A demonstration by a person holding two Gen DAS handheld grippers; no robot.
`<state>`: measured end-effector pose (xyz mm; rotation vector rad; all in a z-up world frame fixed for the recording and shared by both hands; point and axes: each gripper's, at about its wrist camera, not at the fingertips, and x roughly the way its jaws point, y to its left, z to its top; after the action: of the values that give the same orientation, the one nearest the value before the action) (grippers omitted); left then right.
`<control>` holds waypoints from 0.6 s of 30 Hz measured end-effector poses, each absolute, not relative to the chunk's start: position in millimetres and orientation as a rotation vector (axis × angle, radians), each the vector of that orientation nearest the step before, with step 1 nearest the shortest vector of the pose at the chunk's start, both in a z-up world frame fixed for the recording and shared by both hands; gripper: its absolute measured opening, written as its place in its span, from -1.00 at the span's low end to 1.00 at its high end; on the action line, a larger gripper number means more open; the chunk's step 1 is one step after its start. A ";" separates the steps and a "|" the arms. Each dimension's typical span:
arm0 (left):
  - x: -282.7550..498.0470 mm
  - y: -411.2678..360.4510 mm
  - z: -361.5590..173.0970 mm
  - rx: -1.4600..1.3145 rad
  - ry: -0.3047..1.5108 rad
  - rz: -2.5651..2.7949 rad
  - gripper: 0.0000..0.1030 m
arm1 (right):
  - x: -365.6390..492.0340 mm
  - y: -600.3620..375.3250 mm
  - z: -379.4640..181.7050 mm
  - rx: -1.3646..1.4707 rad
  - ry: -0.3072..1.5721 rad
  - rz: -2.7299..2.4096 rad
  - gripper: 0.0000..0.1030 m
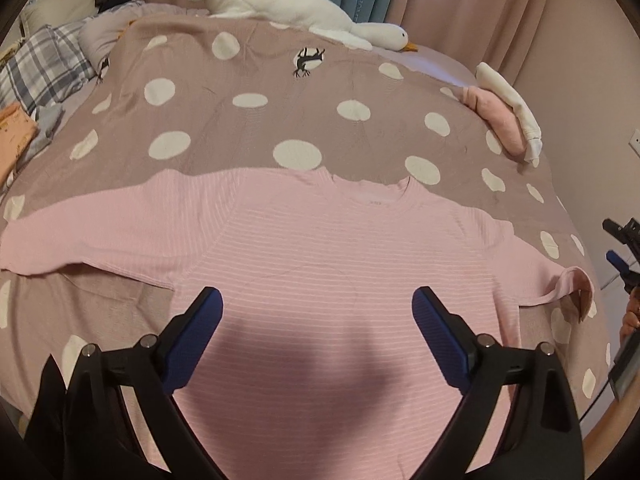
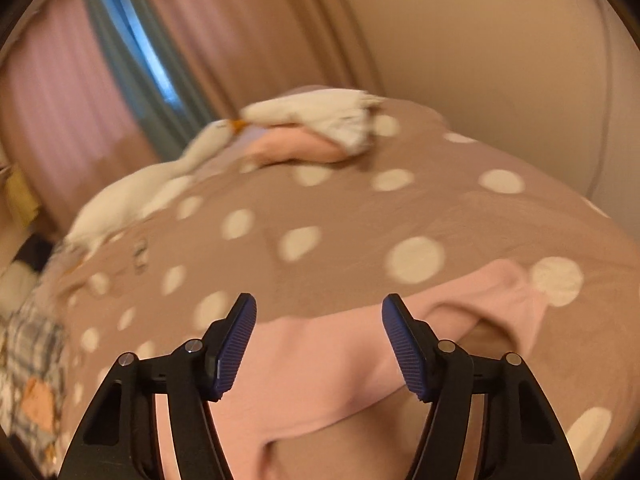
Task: Fold small clothes
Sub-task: 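Move the right gripper to the cuff of the shirt sleeve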
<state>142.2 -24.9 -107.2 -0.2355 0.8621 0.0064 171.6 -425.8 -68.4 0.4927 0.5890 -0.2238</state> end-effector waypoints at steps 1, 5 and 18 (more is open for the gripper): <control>142.8 -26.9 -109.5 -0.236 0.869 0.006 0.84 | 171.8 -437.1 -74.3 0.514 0.593 -0.265 0.31; 146.9 -34.7 -122.4 -0.264 0.924 -0.037 0.82 | 162.0 -476.1 -99.3 0.600 0.624 -0.359 0.14; 142.0 -57.2 -136.1 -0.245 0.972 -0.056 0.82 | 119.2 -530.8 -129.3 0.816 0.633 -0.449 0.10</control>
<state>142.0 -57.2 -136.1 -0.2453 0.9724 -0.0563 119.2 -530.8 -129.3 0.8156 0.6335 -0.4493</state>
